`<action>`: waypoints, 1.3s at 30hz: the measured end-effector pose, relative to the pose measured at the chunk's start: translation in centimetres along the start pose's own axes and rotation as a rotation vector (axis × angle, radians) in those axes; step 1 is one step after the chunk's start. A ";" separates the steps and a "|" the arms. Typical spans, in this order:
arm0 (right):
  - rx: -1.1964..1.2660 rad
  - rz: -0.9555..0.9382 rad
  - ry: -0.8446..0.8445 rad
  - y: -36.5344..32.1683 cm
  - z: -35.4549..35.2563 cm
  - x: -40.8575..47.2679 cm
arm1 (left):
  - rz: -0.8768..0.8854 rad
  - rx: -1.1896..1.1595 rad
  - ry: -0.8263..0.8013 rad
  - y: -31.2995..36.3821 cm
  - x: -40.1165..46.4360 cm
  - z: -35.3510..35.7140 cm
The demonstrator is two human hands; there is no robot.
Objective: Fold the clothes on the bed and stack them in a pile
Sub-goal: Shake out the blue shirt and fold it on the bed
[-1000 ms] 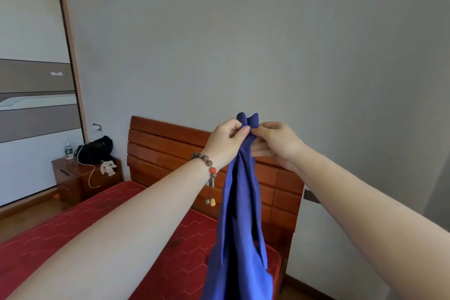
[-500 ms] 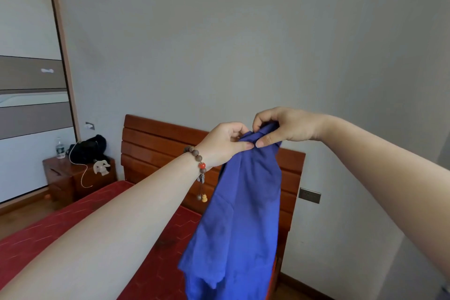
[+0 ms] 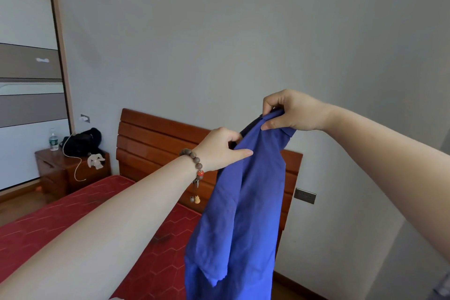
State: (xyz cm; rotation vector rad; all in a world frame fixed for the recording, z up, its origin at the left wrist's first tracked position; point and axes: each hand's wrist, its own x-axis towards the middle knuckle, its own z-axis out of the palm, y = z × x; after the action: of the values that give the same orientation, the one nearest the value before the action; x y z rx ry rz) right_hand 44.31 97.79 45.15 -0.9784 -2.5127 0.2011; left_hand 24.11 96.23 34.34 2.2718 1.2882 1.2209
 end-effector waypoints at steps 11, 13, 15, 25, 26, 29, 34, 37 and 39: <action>-0.138 0.101 0.088 1.8 -1.3 -0.7 | -0.035 0.219 -0.057 -3.6 -2.0 0.2; -0.163 0.109 0.108 2.0 -1.5 -0.8 | -0.011 0.204 0.030 -3.5 -2.1 0.0; -0.163 0.111 0.132 2.1 -1.8 -0.9 | 0.007 0.169 0.090 -3.2 -2.1 -0.3; -0.209 0.127 0.147 1.6 -2.1 -1.3 | -0.101 -0.284 0.194 -2.5 -2.9 0.3; -0.210 0.132 0.146 1.5 -2.1 -1.3 | -0.114 -0.282 0.225 -2.5 -3.0 0.4; -0.230 0.139 0.126 1.2 -1.7 -1.2 | -0.112 -0.197 0.294 -2.6 -3.3 0.5; -0.291 0.152 0.096 0.6 -1.2 -0.8 | -0.094 -0.148 0.281 -3.0 -3.7 0.4; -0.318 0.165 0.088 0.3 -0.8 -0.4 | -0.080 -0.138 0.253 -3.1 -4.1 0.1; -0.335 0.174 0.075 0.0 -0.5 -0.2 | -0.049 -0.119 0.212 -3.1 -4.3 0.0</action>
State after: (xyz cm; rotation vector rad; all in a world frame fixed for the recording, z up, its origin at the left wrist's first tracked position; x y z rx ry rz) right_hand 44.72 97.65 45.54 -1.3092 -2.4390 -0.2089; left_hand 21.21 94.56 30.29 2.0610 1.2948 1.5114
